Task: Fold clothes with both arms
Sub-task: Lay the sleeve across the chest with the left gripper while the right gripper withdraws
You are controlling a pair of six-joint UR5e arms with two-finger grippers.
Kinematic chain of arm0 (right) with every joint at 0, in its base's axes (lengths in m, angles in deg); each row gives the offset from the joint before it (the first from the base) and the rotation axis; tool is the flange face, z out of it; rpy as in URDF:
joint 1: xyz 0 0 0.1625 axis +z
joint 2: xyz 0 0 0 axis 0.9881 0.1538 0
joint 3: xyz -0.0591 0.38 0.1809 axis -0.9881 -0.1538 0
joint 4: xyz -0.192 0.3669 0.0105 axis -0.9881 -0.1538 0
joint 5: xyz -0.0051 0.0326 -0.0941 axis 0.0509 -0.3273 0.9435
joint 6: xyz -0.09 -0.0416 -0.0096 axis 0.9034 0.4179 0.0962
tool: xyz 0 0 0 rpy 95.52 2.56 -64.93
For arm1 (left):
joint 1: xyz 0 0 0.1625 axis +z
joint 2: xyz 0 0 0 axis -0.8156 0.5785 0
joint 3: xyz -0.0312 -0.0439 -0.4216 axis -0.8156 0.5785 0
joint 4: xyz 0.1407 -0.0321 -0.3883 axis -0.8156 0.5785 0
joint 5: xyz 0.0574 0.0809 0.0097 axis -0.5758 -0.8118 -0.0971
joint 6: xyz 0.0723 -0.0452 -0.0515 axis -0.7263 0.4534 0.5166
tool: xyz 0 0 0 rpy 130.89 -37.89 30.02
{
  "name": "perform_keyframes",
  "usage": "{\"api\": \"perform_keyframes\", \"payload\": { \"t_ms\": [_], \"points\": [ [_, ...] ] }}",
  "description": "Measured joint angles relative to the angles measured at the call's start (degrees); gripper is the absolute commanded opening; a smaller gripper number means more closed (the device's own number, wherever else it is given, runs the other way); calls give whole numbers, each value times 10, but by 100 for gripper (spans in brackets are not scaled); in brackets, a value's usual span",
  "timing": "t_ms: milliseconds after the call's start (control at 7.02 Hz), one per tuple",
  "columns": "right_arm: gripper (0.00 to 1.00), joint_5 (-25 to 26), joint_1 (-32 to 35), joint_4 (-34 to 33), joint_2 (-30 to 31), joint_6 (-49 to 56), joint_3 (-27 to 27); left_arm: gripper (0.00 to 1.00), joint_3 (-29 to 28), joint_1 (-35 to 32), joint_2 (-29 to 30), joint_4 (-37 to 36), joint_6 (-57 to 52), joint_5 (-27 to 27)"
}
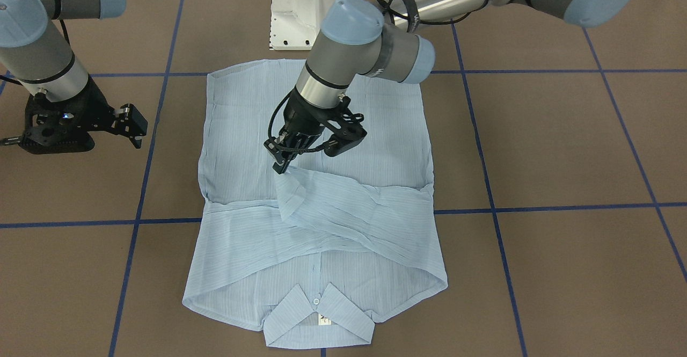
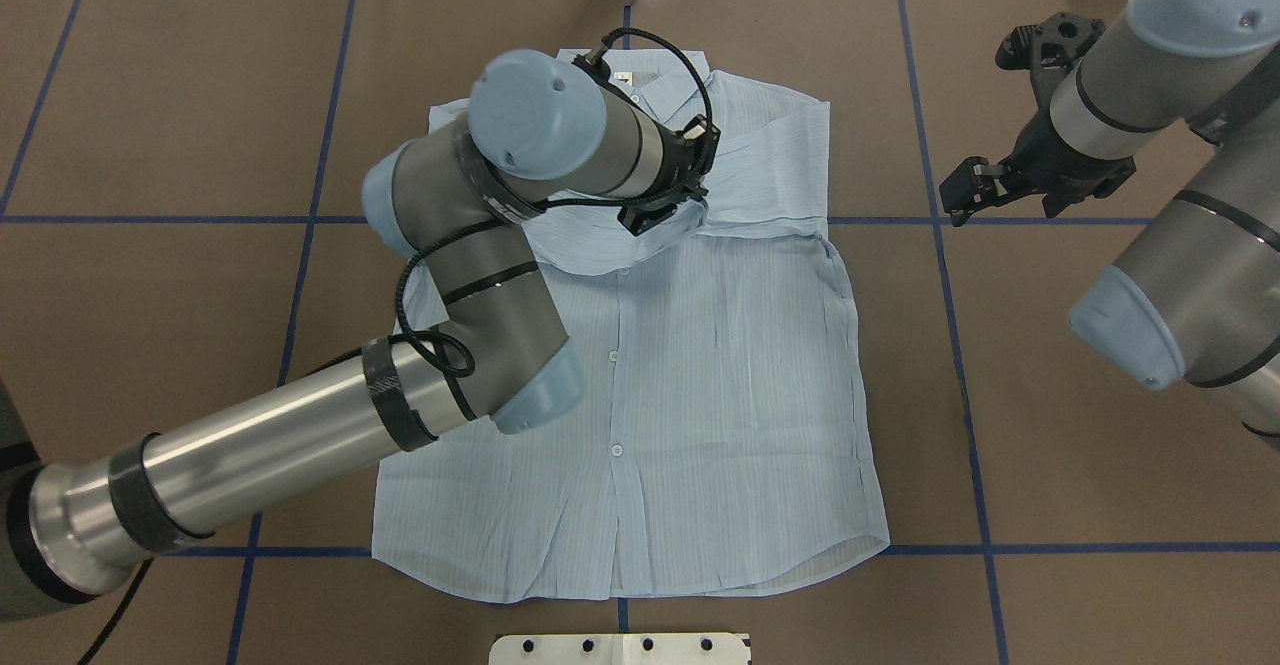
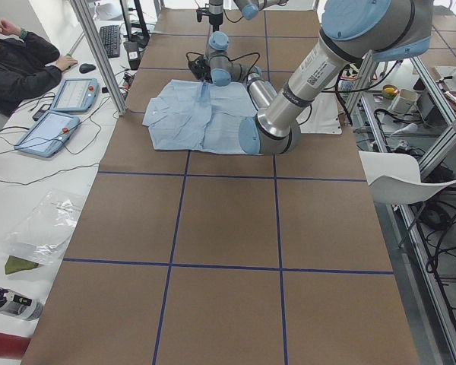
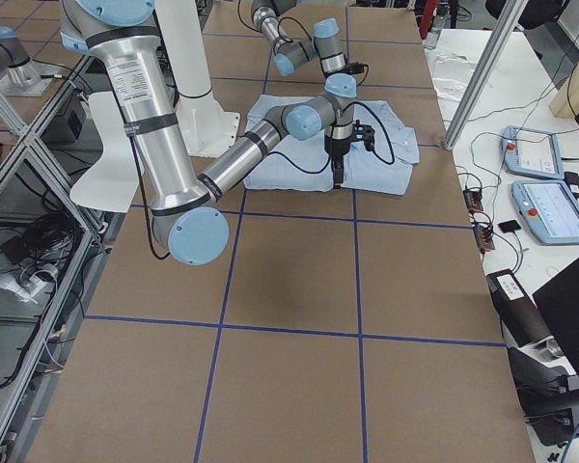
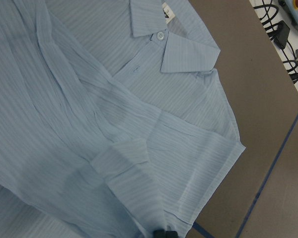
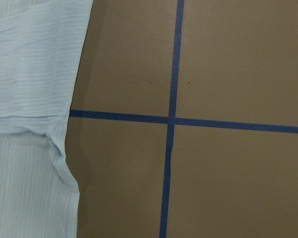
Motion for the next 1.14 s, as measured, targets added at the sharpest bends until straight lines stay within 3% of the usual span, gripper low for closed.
{"api": "perform_keyframes", "payload": {
  "t_ms": [142, 427, 712, 855, 1139],
  "points": [
    [100, 0, -1, 0, -1, -2, -1, 99, -39, 32, 24, 7, 4, -31],
    [100, -1, -2, 2, -2, -4, -4, 100, -80, 74, 49, 12, -43, -72],
    [100, -1, -4, 17, -1, -5, -7, 100, -74, 79, 37, 11, -104, -83],
    [100, -1, -9, 24, 2, -14, -5, 100, -38, 75, 10, 4, -130, -82],
    [100, 0, -34, 42, 6, -58, 4, 100, 119, 52, -88, -73, -204, -54]
  ]
}}
